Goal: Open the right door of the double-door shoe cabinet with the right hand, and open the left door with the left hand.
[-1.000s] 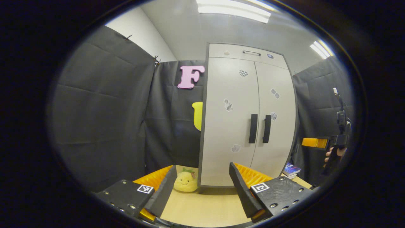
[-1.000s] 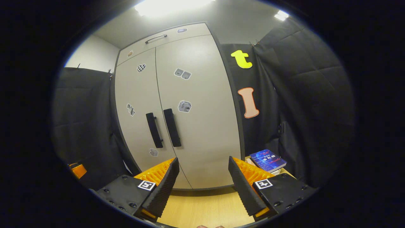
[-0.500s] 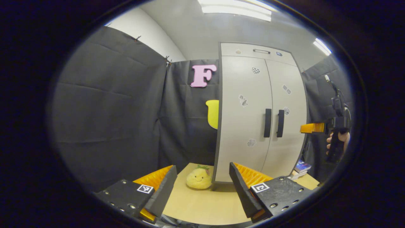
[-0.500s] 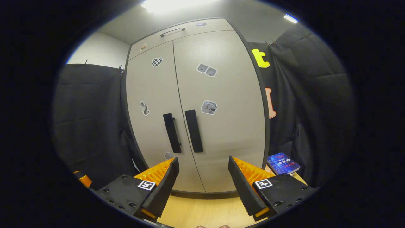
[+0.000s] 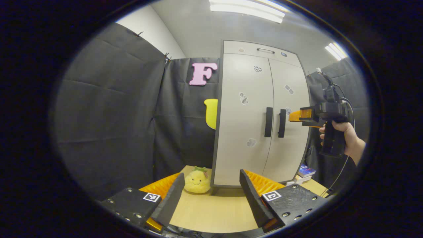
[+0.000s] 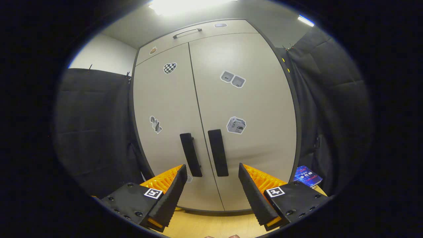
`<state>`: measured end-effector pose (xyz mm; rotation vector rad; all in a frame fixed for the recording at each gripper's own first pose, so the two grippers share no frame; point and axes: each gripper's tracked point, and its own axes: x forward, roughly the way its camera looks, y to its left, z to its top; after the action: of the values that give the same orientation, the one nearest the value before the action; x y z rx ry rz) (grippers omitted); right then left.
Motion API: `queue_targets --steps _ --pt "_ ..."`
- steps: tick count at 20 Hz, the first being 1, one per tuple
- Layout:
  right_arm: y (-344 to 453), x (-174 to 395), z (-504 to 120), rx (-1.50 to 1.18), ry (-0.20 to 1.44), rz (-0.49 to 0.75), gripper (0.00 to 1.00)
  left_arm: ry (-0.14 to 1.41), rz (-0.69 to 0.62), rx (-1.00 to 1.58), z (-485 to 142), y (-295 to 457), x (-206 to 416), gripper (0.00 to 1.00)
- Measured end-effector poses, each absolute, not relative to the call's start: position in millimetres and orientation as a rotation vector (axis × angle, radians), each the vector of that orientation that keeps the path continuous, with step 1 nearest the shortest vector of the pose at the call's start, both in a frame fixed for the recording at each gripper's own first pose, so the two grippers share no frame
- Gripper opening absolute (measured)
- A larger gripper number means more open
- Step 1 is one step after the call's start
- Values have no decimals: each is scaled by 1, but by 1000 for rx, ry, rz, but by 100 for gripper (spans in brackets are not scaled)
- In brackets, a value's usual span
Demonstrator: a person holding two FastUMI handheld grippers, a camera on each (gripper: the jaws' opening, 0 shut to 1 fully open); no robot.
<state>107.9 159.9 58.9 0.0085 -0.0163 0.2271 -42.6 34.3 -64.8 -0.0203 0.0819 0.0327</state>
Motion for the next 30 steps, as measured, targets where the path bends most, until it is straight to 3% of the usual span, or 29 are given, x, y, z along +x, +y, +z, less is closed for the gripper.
queue_targets --steps 8,10,12,13,14,15,16,17,22,27,30 --pt "161 181 53 -63 27 156 96 135 32 -71 -89 55 -35 95" --pt "166 196 51 -79 39 146 91 141 41 -61 -91 61 -34 95" --pt "172 208 50 -108 41 137 76 153 56 -42 -95 69 -32 95" --pt "173 212 50 -118 45 128 63 154 60 -40 -96 72 -32 95" --pt "175 217 49 -127 54 122 62 153 61 -46 -96 73 -32 95" --pt "174 221 50 -134 54 106 55 152 62 -56 -96 74 -32 95" --pt "170 221 50 -142 52 77 55 150 63 -66 -96 74 -31 95" --pt "169 227 51 -144 50 69 41 148 64 -71 -95 74 -31 95" --pt "169 223 51 -138 33 70 32 152 77 -51 -97 79 -38 95" --pt "168 224 46 -135 31 133 10 165 82 -60 -99 78 -49 95" --pt "170 220 50 -147 44 166 8 170 74 -76 -102 72 -54 95"
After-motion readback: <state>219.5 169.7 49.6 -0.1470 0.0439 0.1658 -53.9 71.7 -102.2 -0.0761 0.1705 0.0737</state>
